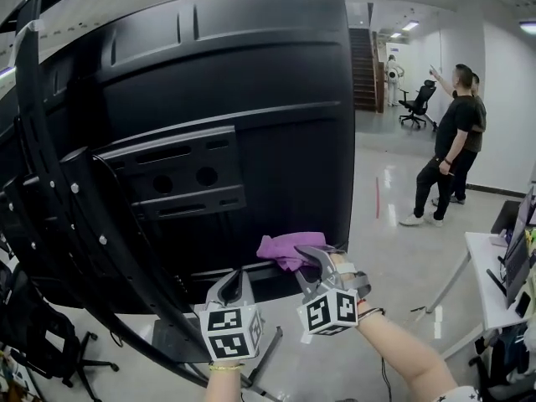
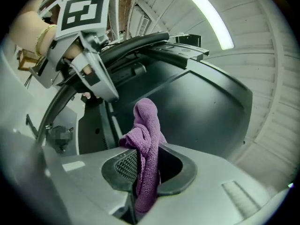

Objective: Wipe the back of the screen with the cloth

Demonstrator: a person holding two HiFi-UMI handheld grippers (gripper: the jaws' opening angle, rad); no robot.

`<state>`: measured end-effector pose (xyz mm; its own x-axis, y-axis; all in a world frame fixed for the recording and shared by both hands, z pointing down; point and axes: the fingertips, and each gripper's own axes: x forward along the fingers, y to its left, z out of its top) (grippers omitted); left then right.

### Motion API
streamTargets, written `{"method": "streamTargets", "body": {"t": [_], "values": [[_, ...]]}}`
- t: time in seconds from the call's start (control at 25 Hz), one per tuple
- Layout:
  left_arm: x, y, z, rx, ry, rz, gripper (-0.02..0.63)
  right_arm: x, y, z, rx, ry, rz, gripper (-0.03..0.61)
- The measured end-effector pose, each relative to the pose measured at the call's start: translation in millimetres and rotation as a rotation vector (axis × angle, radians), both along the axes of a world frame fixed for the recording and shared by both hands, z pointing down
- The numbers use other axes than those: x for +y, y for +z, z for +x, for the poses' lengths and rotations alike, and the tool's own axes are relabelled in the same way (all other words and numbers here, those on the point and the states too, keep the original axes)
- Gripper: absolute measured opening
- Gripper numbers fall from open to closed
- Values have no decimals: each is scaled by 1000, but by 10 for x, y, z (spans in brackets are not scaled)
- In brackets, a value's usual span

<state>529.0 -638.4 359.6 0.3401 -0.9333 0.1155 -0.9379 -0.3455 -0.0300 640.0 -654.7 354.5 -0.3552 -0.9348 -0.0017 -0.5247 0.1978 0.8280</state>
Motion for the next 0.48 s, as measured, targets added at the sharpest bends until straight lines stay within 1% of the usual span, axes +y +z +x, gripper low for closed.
{"method": "streamTargets", "body": {"t": [0.12, 0.24, 0.28, 0.32, 0.36, 0.48], "values": [[27, 156, -1, 11, 10, -27, 8, 58, 392, -31, -14, 2, -94, 60], [45, 249, -17, 18, 17, -39, 8, 64, 517, -58, -45, 7, -108, 60], [51, 255, -18, 19, 18, -34, 8, 61, 502, -53, -75, 9, -107, 60], [59, 251, -17, 21, 20, -26, 8, 65, 465, -40, -129, 9, -112, 60], [74, 240, -14, 23, 23, -16, 8, 86, 410, -24, -212, 3, -122, 60], [158, 218, -8, 30, 44, 18, 8, 250, 237, 3, -562, -48, -173, 60]]}}
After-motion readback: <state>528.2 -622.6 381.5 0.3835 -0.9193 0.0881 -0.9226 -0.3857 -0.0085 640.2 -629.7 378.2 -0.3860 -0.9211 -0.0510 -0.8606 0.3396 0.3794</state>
